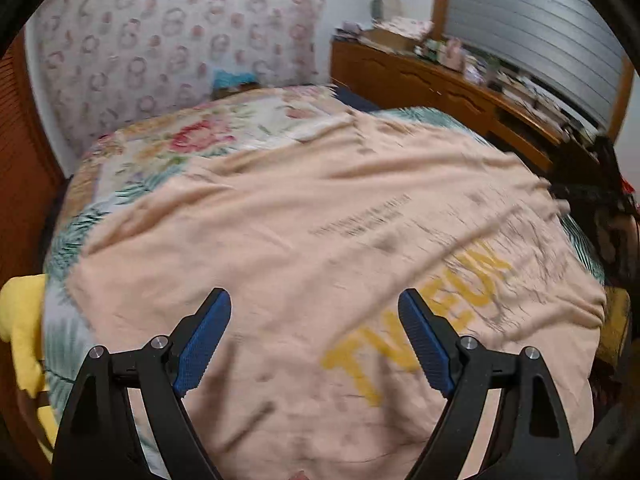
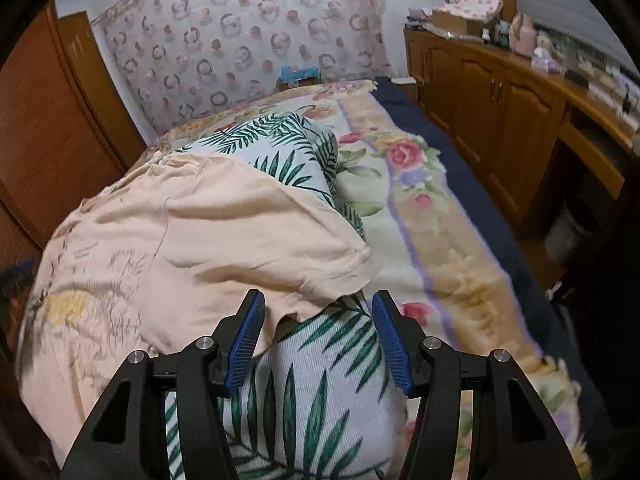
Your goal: Fold small clothes
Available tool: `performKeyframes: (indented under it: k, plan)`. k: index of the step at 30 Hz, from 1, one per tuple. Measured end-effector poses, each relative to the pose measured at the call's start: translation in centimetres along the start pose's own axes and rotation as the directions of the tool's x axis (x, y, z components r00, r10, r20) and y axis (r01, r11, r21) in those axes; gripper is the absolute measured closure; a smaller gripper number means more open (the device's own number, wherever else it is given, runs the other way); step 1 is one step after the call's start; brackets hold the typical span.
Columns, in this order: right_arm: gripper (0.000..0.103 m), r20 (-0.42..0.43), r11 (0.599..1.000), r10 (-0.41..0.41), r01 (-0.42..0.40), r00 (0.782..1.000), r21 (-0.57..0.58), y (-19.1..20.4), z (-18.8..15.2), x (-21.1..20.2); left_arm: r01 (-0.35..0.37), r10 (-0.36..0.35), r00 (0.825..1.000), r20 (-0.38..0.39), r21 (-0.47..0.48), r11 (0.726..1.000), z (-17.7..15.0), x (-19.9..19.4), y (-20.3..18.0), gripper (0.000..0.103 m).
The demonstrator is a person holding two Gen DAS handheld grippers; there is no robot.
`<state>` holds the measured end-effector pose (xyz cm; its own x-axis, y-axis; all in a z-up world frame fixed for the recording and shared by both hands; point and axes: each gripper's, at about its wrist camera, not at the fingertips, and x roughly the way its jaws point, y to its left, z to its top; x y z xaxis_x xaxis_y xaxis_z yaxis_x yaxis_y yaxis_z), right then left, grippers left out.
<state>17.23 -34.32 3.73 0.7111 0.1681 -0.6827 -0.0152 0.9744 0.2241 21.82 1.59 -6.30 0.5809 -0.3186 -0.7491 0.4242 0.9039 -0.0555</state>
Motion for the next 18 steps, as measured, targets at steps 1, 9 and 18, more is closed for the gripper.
performKeyframes:
  k: [1, 9, 18]
  plan:
    - [0.045, -0.003, 1.0, 0.001, -0.001, 1.0, 0.008, -0.2, 0.2, 0.4, 0.005, -0.005, 1.0, -0.008, 0.008, 1.0, -0.1, 0.3, -0.6, 0.017]
    - [0.05, -0.033, 0.998, 0.051, -0.049, 0.998, 0.045, -1.2, 1.2, 1.9, 0.002, 0.0, 0.998, -0.061, 0.035, 0.999, -1.5, 1.8, -2.2, 0.017]
    - [0.099, 0.03, 0.993, 0.0, 0.003, 1.0, -0.114, 0.6, 1.6, 1.0, -0.013, 0.016, 0.998, -0.061, 0.048, 0.999, -1.8, 2.5, -2.7, 0.008]
